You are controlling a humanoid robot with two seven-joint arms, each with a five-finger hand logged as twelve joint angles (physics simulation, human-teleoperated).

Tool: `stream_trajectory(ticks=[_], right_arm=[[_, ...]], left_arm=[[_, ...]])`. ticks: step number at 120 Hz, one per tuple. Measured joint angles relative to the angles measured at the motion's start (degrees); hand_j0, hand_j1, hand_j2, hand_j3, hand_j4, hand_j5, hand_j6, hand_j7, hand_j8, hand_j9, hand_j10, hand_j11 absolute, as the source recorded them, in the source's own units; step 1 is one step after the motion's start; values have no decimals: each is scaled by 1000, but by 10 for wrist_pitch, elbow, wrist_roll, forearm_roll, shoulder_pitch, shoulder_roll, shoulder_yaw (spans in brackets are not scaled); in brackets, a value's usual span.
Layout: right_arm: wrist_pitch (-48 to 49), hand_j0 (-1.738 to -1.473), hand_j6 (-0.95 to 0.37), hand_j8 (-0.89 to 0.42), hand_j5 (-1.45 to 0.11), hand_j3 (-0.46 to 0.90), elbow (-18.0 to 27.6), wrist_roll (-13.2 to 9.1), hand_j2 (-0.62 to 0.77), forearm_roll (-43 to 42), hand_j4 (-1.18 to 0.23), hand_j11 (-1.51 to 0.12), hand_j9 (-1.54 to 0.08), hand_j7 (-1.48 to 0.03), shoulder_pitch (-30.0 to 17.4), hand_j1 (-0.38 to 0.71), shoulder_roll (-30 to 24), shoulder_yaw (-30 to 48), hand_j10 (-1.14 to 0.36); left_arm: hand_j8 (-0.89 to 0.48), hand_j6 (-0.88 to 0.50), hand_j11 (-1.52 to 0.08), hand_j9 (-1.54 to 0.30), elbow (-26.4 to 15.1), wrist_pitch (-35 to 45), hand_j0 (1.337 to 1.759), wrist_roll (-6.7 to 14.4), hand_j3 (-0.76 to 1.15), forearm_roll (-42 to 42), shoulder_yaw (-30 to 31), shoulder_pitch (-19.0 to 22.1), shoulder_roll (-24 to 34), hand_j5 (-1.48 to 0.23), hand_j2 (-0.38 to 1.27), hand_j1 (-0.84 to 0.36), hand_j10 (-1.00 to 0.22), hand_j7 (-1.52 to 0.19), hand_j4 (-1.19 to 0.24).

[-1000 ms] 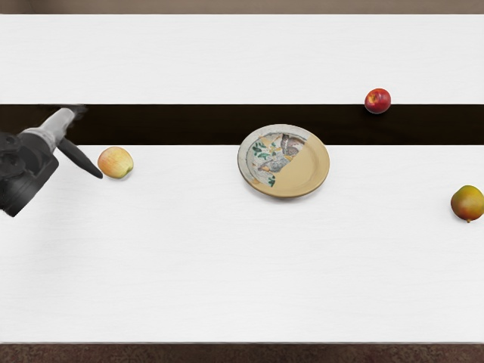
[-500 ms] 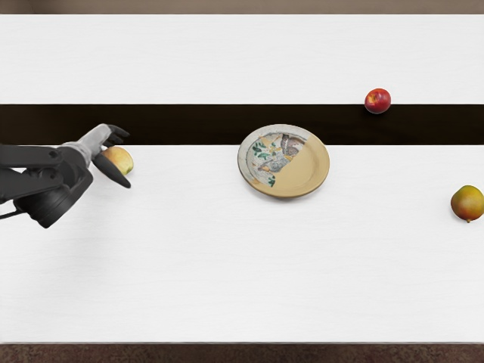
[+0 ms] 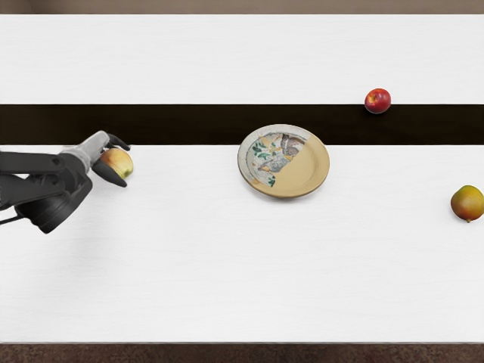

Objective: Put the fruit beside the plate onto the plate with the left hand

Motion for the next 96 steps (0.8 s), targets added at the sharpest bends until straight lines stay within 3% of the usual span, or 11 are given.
stream_trajectory(ticks=[39,96], right_arm=[[0,-1658,-20,-20,-26,0,0,0,-4,0,-20,-26,-26,-26,0,-324,0,0,-20],[0,-1658,-20,-20,-26,0,0,0,-4,0,-20,-26,-26,-26,0,-324,0,0,-20]], left_arm=[[-437,-373,-668,-690,2,-1,1655,0,0,-5,2,-2,3,-689,74,-161,-503,-692,-515],[-448,-387,-720,-723,2,0,1654,0,0,-5,-11,-27,-9,-726,57,-130,-537,-732,-537]])
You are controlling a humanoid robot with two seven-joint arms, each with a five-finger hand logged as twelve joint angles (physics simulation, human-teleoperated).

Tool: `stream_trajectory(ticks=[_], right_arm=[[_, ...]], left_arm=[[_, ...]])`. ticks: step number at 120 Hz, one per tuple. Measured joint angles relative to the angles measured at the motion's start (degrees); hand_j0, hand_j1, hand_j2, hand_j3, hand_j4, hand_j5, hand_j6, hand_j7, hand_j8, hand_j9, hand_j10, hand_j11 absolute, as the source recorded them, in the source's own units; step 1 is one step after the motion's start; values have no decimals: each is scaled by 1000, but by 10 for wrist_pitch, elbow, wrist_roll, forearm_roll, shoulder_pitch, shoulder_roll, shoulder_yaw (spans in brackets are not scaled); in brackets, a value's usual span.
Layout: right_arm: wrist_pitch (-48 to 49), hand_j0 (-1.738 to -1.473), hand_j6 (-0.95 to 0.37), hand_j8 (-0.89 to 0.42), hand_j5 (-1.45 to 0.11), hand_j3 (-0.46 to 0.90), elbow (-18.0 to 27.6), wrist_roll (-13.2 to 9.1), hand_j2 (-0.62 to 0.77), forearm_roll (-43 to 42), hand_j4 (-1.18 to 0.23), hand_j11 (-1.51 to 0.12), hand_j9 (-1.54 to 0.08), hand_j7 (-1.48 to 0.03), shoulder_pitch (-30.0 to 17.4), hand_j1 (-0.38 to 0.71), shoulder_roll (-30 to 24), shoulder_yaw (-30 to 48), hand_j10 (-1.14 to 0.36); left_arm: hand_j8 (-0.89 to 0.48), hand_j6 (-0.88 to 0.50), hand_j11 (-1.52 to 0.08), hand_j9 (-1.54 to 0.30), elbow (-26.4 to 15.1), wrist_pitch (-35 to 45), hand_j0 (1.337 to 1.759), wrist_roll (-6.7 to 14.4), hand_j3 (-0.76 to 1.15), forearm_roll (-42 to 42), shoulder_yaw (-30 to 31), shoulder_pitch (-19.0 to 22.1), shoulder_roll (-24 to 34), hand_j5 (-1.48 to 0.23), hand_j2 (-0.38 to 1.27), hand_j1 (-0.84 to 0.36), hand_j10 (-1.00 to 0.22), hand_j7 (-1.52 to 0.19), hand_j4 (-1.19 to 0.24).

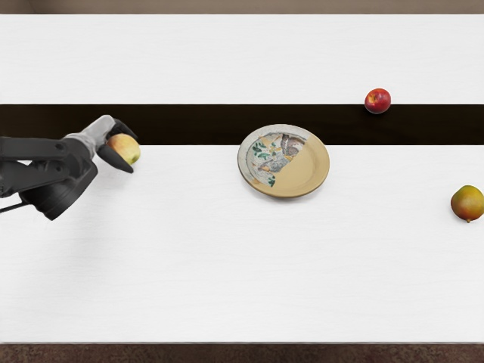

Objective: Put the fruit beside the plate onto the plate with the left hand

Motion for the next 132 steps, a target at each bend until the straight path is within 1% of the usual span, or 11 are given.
stream_trajectory(ticks=[14,17,26,32,40,52,59,82,90,93,132], right_arm=[[0,-1658,-20,-20,-26,0,0,0,-4,0,-20,-26,-26,-26,0,-324,0,0,-20],[0,-1658,-20,-20,-26,0,0,0,-4,0,-20,-26,-26,-26,0,-324,0,0,-20],[0,-1658,-20,-20,-26,0,0,0,-4,0,-20,-26,-26,-26,0,-324,0,0,-20],[0,-1658,-20,-20,-26,0,0,0,-4,0,-20,-26,-26,-26,0,-324,0,0,-20],[0,-1658,-20,-20,-26,0,0,0,-4,0,-20,-26,-26,-26,0,-324,0,0,-20],[0,-1658,-20,-20,-26,0,0,0,-4,0,-20,-26,-26,-26,0,-324,0,0,-20],[0,-1658,-20,-20,-26,0,0,0,-4,0,-20,-26,-26,-26,0,-324,0,0,-20],[0,-1658,-20,-20,-26,0,0,0,-4,0,-20,-26,-26,-26,0,-324,0,0,-20],[0,-1658,-20,-20,-26,0,0,0,-4,0,-20,-26,-26,-26,0,-324,0,0,-20],[0,-1658,-20,-20,-26,0,0,0,-4,0,-20,-26,-26,-26,0,-324,0,0,-20],[0,-1658,-20,-20,-26,0,0,0,-4,0,-20,-26,-26,-26,0,-324,0,0,-20]], left_arm=[[-442,-380,-722,-723,0,0,1655,0,0,0,-9,-4,-15,-726,88,-153,-539,-733,-538],[-440,-381,-721,-722,0,0,1655,0,0,1,-12,-5,-17,-727,134,-162,-539,-733,-537],[-440,-379,-720,-721,0,0,1656,0,0,2,-22,-8,-21,-728,167,-173,-540,-733,-537],[-430,-367,-721,-721,0,0,1656,0,0,3,-29,-11,-26,-725,157,-187,-541,-731,-534],[-432,-373,-719,-720,0,0,1657,0,0,4,-37,-13,-31,-724,255,-207,-541,-730,-543],[-431,-371,-718,-718,0,0,1657,1,0,4,-47,-19,-44,-723,254,-207,-542,-727,-537],[-423,-365,-720,-720,0,0,1656,1,0,4,-50,-24,-54,-723,204,-200,-541,-727,-534],[-431,-373,-716,-716,0,0,1657,1,0,-1,-54,-40,-90,-723,256,-208,-541,-727,-542],[-424,-363,-717,-717,0,0,1656,1,0,-2,-54,-45,-99,-722,197,-204,-541,-728,-540],[-418,-360,-716,-716,0,0,1657,1,0,-2,-54,-46,-106,-720,236,-216,-541,-727,-554],[-422,-360,-732,-733,0,0,1656,6,0,-3,-55,-59,-134,-732,198,-199,-550,-750,-559]])
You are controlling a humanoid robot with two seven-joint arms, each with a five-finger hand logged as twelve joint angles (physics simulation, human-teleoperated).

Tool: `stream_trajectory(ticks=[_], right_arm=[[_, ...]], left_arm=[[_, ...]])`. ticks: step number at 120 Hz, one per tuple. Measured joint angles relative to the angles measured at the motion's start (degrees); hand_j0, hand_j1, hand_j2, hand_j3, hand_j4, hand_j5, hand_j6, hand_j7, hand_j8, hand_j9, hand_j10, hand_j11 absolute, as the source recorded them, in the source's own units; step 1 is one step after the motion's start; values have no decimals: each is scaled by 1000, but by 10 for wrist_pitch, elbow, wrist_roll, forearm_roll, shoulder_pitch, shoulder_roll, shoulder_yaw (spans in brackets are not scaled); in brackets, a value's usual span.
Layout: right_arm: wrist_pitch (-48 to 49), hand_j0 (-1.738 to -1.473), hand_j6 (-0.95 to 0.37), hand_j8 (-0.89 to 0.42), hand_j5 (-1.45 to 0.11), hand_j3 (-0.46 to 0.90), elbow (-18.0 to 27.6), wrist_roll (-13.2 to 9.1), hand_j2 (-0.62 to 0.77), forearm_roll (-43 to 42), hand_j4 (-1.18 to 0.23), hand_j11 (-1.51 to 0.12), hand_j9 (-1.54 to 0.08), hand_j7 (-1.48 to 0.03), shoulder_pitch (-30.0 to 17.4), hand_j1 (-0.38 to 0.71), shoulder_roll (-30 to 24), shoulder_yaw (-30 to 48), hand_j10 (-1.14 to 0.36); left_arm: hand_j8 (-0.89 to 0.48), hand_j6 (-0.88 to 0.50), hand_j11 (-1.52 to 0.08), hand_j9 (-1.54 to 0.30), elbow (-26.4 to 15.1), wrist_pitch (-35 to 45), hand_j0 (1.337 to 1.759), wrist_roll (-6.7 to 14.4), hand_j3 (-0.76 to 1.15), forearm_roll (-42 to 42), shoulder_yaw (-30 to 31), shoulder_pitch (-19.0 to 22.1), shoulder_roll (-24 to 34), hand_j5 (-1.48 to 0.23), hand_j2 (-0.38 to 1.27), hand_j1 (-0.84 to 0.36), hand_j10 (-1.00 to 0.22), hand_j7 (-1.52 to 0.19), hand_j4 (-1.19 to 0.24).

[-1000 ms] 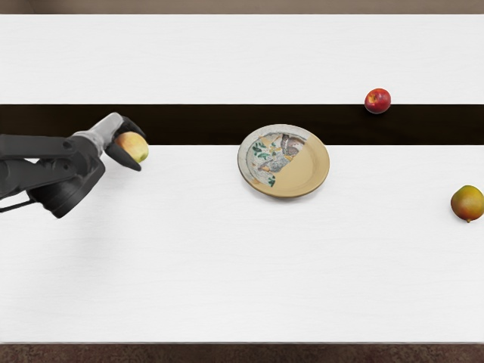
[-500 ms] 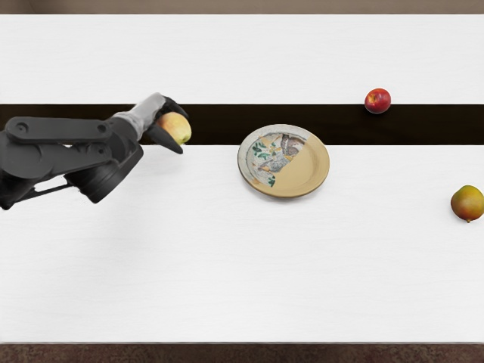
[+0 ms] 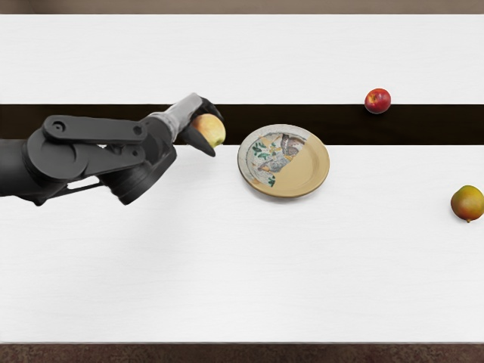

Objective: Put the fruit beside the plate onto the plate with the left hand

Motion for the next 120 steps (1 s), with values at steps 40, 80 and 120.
stream_trajectory(ticks=[40,80,120], right_arm=[[0,-1658,-20,-20,-26,0,0,0,-4,0,-20,-26,-26,-26,0,-324,0,0,-20],[0,-1658,-20,-20,-26,0,0,0,-4,0,-20,-26,-26,-26,0,-324,0,0,-20],[0,-1658,-20,-20,-26,0,0,0,-4,0,-20,-26,-26,-26,0,-324,0,0,-20]], left_arm=[[-413,-357,-746,-746,6,-1,1656,0,0,1,1,-7,-47,-754,218,-195,-559,-756,-544],[-412,-357,-741,-741,12,0,1656,0,0,0,-4,-7,-80,-746,238,-207,-555,-741,-545],[-405,-353,-733,-734,43,0,1656,0,0,1,-6,5,-105,-735,236,-221,-557,-729,-541]])
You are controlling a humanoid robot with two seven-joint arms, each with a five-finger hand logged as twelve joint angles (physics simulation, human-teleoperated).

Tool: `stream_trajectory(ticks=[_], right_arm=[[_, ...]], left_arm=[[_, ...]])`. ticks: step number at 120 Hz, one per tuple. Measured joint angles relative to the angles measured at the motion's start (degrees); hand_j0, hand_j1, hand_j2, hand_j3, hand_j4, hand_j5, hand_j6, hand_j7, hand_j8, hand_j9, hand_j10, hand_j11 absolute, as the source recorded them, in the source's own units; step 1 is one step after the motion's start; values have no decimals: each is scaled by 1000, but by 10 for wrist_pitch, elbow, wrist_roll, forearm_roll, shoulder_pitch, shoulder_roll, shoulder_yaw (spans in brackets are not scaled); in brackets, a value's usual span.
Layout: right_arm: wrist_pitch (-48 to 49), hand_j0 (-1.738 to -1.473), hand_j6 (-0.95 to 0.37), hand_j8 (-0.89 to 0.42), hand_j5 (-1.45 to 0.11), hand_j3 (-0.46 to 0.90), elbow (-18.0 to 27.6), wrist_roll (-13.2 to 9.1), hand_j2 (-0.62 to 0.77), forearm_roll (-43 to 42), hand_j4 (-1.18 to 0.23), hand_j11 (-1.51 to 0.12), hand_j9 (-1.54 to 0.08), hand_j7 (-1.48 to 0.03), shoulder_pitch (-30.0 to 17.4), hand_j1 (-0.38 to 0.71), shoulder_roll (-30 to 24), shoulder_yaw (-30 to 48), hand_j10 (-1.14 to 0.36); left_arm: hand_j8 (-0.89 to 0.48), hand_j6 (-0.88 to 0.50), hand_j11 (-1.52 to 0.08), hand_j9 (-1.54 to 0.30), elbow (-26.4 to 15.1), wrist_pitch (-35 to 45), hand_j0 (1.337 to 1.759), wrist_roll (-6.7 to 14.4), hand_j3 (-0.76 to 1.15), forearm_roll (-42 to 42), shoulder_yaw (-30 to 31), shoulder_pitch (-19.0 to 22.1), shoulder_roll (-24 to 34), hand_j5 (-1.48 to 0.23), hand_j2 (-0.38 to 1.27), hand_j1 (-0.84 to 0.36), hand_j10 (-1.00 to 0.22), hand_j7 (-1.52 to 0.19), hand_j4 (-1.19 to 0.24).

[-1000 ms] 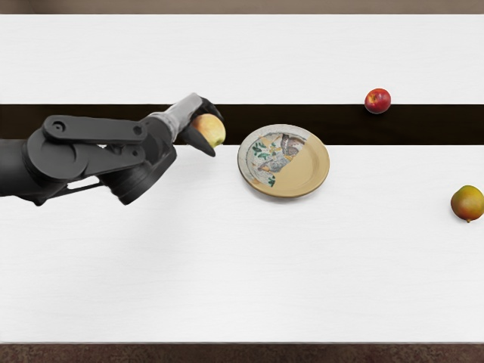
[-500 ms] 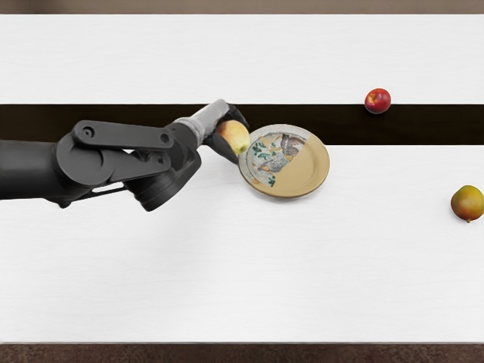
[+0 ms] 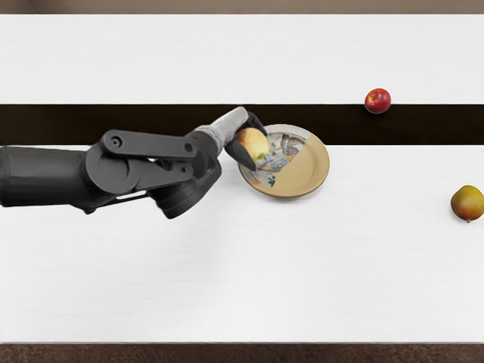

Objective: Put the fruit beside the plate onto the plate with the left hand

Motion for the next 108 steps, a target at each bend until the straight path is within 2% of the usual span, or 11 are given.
stream_trajectory(ticks=[17,32,44,57,75,108], right_arm=[[0,-1658,-20,-20,-26,0,0,0,-4,0,-20,-26,-26,-26,0,-324,0,0,-20],[0,-1658,-20,-20,-26,0,0,0,-4,0,-20,-26,-26,-26,0,-324,0,0,-20],[0,-1658,-20,-20,-26,0,0,0,-4,0,-20,-26,-26,-26,0,-324,0,0,-20],[0,-1658,-20,-20,-26,0,0,0,-4,0,-20,-26,-26,-26,0,-324,0,0,-20],[0,-1658,-20,-20,-26,0,0,0,-4,0,-20,-26,-26,-26,0,-324,0,0,-20],[0,-1658,-20,-20,-26,0,0,0,-4,0,-20,-26,-26,-26,0,-324,0,0,-20]], left_arm=[[-404,-353,-731,-732,8,0,1656,0,0,0,0,1,-13,-733,245,-226,-557,-727,-541],[-396,-345,-730,-732,27,0,1656,-1,0,1,0,0,-31,-731,207,-223,-558,-725,-533],[-402,-353,-730,-731,43,0,1656,-2,0,1,0,-1,-51,-732,238,-223,-557,-725,-540],[-407,-357,-728,-729,61,0,1657,-3,0,2,-1,-1,-52,-729,285,-235,-556,-724,-545],[-416,-367,-707,-708,85,0,1657,-4,0,2,-1,9,-52,-708,259,-225,-540,-703,-539],[-423,-371,-676,-677,93,-3,1657,-6,0,2,-4,19,-52,-678,180,-212,-517,-673,-516]])
